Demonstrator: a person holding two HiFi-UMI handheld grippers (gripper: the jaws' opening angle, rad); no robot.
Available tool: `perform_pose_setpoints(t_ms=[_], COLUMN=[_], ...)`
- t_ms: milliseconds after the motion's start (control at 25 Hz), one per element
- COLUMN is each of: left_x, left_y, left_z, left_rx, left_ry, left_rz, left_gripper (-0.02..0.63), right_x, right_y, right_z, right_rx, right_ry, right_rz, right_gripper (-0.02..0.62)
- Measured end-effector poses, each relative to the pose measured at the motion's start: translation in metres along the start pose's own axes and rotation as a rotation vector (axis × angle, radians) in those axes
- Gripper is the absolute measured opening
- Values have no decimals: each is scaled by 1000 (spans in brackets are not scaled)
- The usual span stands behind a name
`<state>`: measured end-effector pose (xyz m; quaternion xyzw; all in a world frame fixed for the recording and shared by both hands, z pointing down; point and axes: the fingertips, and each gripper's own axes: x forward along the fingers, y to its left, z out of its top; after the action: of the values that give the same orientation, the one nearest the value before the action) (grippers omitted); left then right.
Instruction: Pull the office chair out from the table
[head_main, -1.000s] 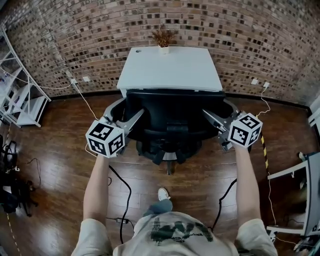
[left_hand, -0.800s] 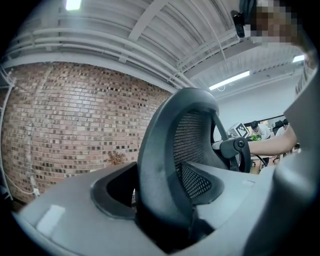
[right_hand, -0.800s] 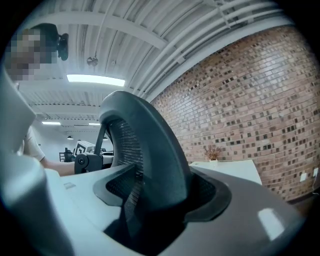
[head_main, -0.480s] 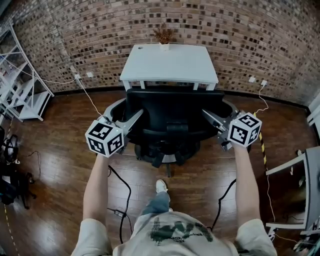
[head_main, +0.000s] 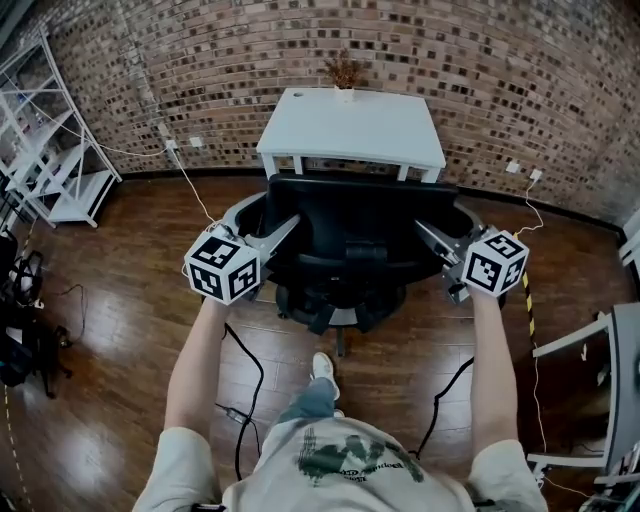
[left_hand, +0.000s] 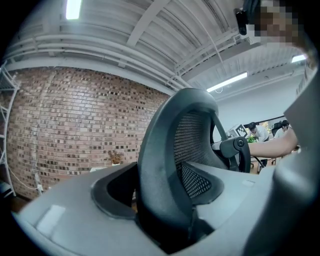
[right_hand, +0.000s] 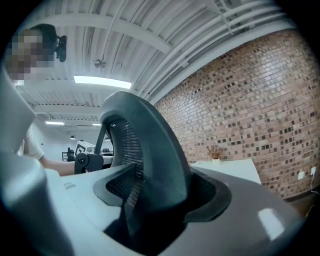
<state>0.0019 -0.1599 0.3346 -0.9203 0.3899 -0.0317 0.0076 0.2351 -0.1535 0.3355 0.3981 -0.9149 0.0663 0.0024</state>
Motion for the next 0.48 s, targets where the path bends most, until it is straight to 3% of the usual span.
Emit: perform_pose_setpoints(t_ms=[200,480], left_x=[-4,-21], left_y=[-1,-4], left_z=[-2,1], left_rx=[-10,-48], left_ry=[-12,-16], left_rz=[19,106], left_gripper=[298,285], right_x=[1,-17], right_y=[-2,-7], right_z=[-1,2], right_rx=[8,-22], right_ry=[-11,-52], right_rz=[-19,-189], right_gripper=[321,357])
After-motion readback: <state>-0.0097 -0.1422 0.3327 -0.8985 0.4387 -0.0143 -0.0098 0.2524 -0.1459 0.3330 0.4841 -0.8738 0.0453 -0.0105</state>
